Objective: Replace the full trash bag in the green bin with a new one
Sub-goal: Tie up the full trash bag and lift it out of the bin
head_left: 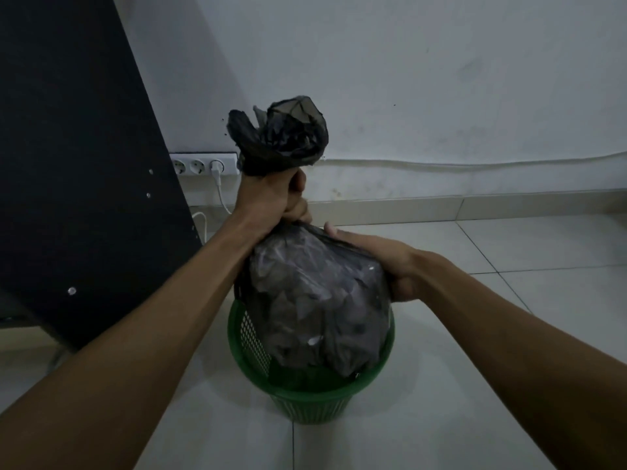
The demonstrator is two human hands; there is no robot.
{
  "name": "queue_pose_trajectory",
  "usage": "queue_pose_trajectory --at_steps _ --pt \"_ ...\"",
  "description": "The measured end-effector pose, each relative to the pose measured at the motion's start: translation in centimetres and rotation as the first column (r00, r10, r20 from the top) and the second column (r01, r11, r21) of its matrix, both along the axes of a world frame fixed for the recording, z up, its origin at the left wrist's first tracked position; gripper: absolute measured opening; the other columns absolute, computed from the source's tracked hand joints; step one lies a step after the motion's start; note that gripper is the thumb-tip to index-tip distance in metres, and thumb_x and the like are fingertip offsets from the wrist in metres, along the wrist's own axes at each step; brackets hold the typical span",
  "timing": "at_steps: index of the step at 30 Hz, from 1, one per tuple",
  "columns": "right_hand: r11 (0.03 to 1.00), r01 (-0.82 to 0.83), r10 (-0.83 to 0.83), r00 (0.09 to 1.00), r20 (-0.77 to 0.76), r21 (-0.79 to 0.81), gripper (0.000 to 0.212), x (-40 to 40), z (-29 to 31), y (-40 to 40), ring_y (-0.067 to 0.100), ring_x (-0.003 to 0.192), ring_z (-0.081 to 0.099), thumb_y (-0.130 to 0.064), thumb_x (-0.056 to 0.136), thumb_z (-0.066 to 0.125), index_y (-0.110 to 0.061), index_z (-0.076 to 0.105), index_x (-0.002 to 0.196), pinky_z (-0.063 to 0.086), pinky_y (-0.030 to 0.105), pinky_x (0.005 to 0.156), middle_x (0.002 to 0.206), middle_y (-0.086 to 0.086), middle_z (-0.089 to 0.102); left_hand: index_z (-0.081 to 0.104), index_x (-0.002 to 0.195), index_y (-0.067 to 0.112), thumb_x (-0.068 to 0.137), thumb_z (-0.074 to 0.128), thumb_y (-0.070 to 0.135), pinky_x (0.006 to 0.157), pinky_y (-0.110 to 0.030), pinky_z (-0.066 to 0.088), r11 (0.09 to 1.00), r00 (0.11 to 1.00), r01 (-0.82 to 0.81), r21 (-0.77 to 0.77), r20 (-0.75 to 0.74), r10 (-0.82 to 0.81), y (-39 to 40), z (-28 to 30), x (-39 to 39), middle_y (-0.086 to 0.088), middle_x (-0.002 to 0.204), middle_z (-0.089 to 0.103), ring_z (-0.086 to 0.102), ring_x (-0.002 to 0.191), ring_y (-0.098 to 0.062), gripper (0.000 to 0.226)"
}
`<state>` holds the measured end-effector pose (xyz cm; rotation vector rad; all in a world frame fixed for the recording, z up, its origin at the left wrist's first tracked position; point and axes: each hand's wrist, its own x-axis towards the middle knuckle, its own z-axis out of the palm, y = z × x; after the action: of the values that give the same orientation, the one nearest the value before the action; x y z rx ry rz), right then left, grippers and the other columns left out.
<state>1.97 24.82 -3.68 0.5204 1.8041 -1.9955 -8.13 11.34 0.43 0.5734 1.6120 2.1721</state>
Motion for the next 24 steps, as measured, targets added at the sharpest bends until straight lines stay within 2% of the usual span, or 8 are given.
queue_pose_trajectory --at_steps 4,6,8,11,13,17,21,24 --pt "0.993 0.115 -0.114 0.992 -0.056 0.031 0.062 -0.1 -1.6 -0.1 0.029 0.099 0.069 -0.045 0.068 0.073 -0.006 0.066 0.116 0.055 0.036 0.08 0.108 0.014 0.072 0.04 0.061 0.009 0.097 0.039 0.001 0.045 -0.028 0.042 0.99 0.991 -0.06 -0.127 -0.126 0.044 -0.2 -0.2 -1.0 0.002 0.031 0.03 0.031 0.027 -0.013 0.037" --pt "0.972 0.192 -0.169 0.972 -0.166 0.135 0.045 -0.2 -2.1 -0.1 0.023 0.087 0.072 -0.032 0.077 0.074 -0.003 0.066 0.111 0.056 0.029 0.068 0.098 0.014 0.074 0.039 0.061 0.011 0.096 0.033 -0.006 0.047 -0.032 0.041 0.97 0.974 -0.142 -0.198 -0.202 0.102 -0.5 -0.3 -1.7 0.004 0.033 0.037 0.034 0.027 -0.012 0.039" --pt "0.938 0.26 -0.195 0.943 -0.27 0.231 0.029 -0.2 -2.3 -0.2 0.014 0.07 0.071 -0.024 0.081 0.074 -0.004 0.065 0.101 0.053 0.022 0.056 0.087 0.011 0.073 0.038 0.063 0.012 0.097 0.034 -0.006 0.04 -0.023 0.038 0.955 0.966 -0.178 -0.237 -0.225 0.124 -1.2 0.0 -2.1 0.005 0.036 0.041 0.035 0.03 -0.011 0.038" --pt "0.901 0.306 -0.189 0.914 -0.359 0.306 0.04 -0.1 -2.6 -0.5 0.018 0.072 0.071 -0.023 0.069 0.084 -0.004 0.065 0.098 0.055 0.026 0.058 0.088 0.013 0.072 0.049 0.074 0.006 0.096 0.043 0.004 0.05 -0.029 0.047 0.918 0.965 -0.156 -0.366 -0.254 0.063 -2.2 0.8 -2.1 0.0 0.051 0.052 0.044 0.036 -0.015 0.023" --pt "0.855 0.348 -0.176 0.892 -0.416 0.384 0.051 0.0 -2.9 -1.2 0.021 0.076 0.071 -0.028 0.058 0.091 -0.006 0.063 0.094 0.058 0.03 0.061 0.088 0.011 0.071 0.052 0.08 0.005 0.096 0.047 0.008 0.056 -0.034 0.045 0.907 0.978 -0.148 -0.395 -0.194 0.075 -2.3 1.1 -1.7 -0.006 0.061 0.05 0.044 0.034 -0.014 0.017" --pt "0.651 0.4 0.012 0.844 -0.536 0.645 0.053 0.2 -3.7 -2.9 0.014 0.073 0.065 -0.048 0.053 0.089 -0.017 0.057 0.081 0.056 0.032 0.062 0.081 -0.001 0.066 0.05 0.079 0.01 0.098 0.048 0.013 0.042 -0.022 0.034 0.923 0.962 -0.271 -0.273 -0.043 0.27 -1.3 0.7 -0.9 -0.004 0.061 0.045 0.032 0.036 -0.012 0.02" --pt "0.766 0.103 0.19 0.907 -0.377 0.634 0.043 0.8 -2.4 -1.8 0.007 0.068 0.066 -0.05 0.055 0.088 -0.019 0.063 0.071 0.05 0.025 0.061 0.071 -0.008 0.068 0.042 0.064 0.013 0.099 0.047 0.025 0.04 -0.017 0.027 0.966 0.973 -0.168 -0.198 0.126 0.195 -1.4 0.7 -0.7 0.002 0.042 0.03 0.021 0.03 -0.01 0.037" --pt "0.724 0.231 0.158 0.861 -0.483 0.65 0.065 0.6 -0.8 -0.3 0.009 0.058 0.056 -0.066 0.051 0.079 -0.007 0.058 0.066 0.043 0.029 0.057 0.061 -0.002 0.059 0.039 0.062 0.014 0.1 0.044 0.028 0.041 -0.017 0.021 0.978 0.991 -0.01 -0.209 0.126 0.037 -1.5 0.9 -0.2 0.005 0.036 0.024 0.018 0.028 -0.009 0.041"
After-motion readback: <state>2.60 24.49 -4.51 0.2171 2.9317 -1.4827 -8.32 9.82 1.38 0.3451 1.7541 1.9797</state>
